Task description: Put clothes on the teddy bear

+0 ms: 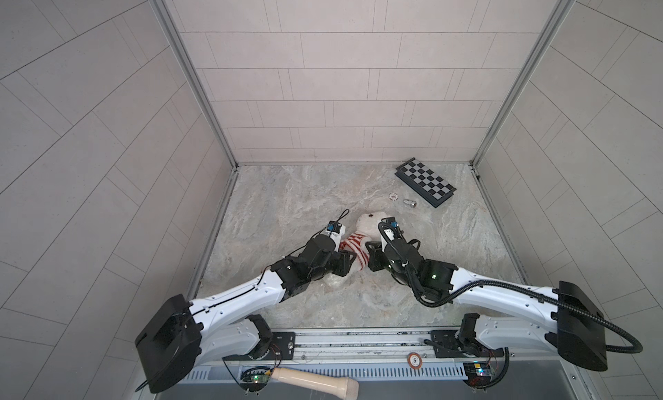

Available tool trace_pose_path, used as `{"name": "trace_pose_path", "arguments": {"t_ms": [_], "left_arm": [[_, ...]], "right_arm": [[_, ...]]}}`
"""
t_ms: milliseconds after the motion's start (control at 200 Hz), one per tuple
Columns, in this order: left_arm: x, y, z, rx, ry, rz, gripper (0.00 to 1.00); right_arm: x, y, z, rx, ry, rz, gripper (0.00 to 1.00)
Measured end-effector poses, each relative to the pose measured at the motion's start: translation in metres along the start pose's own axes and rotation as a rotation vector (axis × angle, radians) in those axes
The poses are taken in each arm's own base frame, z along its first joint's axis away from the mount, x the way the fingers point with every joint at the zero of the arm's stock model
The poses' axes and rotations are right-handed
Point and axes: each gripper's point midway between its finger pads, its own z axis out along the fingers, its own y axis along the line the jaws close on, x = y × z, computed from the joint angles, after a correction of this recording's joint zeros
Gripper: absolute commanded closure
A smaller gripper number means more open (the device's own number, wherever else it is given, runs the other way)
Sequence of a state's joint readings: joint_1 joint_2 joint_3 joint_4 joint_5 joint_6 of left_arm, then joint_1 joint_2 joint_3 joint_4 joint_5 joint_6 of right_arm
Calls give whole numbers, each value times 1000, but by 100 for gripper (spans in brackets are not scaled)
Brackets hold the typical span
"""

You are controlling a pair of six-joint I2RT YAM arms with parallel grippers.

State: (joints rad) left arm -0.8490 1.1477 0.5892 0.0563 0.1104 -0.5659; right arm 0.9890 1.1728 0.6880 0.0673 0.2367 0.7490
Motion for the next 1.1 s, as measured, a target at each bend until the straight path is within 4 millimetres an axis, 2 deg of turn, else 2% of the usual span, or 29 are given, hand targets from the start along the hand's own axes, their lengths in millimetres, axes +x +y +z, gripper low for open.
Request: {"name": "trace_pose_path", "arguments": {"t_ms": [135, 225, 275, 436, 741, 886, 996, 1101], "left_arm": [[-5, -6, 4, 28, -9, -17, 53], [-11, -10, 4, 55, -29, -33, 46], [-15, -12, 4, 71, -42, -38, 46], [-21, -15, 5, 97, -54, -56, 58], [-19, -4, 14, 62, -38, -76, 100], [-22, 9, 13, 29, -40, -90, 100], [-26, 22, 12, 6, -50, -110, 100], [-26, 25, 12, 5, -47, -115, 100]], "right_arm": [[3, -1, -3, -14, 2, 7, 100], [3, -2, -6, -17, -1, 9, 100], [3, -3, -7, -19, -2, 11, 100], [2, -1, -8, -31, -7, 17, 100], [5, 0, -8, -64, -20, 31, 100], [9, -3, -13, -81, -28, 32, 100], [6, -2, -20, -107, -53, 23, 100], [2, -1, -26, -132, -81, 18, 100]]}}
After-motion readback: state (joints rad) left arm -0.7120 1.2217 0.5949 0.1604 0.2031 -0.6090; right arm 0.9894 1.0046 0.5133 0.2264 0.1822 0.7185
